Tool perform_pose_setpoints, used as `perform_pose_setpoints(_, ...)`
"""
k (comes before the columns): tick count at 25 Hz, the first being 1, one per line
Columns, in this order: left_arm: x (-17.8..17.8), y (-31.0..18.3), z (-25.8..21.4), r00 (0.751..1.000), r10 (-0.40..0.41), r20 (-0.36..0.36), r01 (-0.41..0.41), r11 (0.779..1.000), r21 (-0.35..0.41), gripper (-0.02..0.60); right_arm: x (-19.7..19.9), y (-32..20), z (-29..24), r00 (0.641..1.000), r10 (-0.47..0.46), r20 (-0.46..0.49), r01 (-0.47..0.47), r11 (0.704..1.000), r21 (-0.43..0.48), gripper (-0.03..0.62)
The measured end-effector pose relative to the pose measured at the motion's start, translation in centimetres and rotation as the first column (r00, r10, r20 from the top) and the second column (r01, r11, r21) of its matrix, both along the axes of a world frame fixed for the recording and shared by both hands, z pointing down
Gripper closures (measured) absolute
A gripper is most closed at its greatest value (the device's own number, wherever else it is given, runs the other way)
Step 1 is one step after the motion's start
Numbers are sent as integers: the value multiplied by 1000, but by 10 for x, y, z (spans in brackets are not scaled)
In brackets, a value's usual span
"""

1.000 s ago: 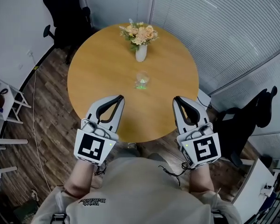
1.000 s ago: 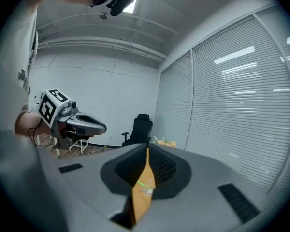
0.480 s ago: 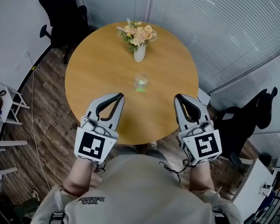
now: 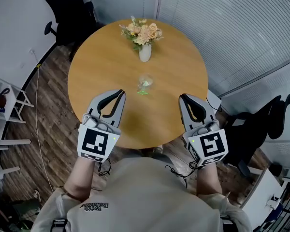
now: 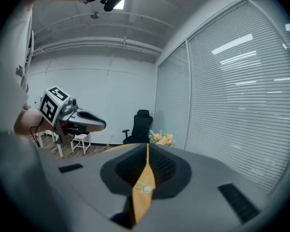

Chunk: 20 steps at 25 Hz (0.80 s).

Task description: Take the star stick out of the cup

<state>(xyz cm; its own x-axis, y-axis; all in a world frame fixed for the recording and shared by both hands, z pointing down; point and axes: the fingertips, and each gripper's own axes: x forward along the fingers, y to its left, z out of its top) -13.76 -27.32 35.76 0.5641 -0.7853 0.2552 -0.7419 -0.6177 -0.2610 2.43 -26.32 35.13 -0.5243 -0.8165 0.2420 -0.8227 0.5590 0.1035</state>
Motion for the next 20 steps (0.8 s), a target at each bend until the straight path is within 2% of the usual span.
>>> perform_pose_setpoints(3,8,-9,11,997,26,74,-25,1000,-17,557,4,-5,5,1000,-12,-1,12,1000,-10,559)
perform_pose_setpoints(6,16,-16,34,990,57,133,-44,994,-98,549,6,-11,11,1000,-22,-1,22,1000,-21,558)
perform_pose_setpoints(7,18,-18,44,987,65,150,-47,991,-126,526,7,-13,14,1000,-25,-2,25,999,-28,559)
perform_pose_setpoints(8,21,-20,53,982,78,171,-52,987,-149,471,7,-14,17,1000,-28,-4,28,999,-36,559)
perform_pose_setpoints(9,25,-23,63,976,94,195,-62,984,-166,442,8,-16,21,999,-32,-6,32,998,-45,559)
perform_pose_setpoints(17,42,-42,131,906,194,377,-104,964,-247,400,11,-24,50,998,-56,-32,51,991,-120,559)
perform_pose_setpoints(20,46,-42,158,889,238,392,-118,945,-305,391,13,-26,58,998,-59,-36,54,989,-137,559)
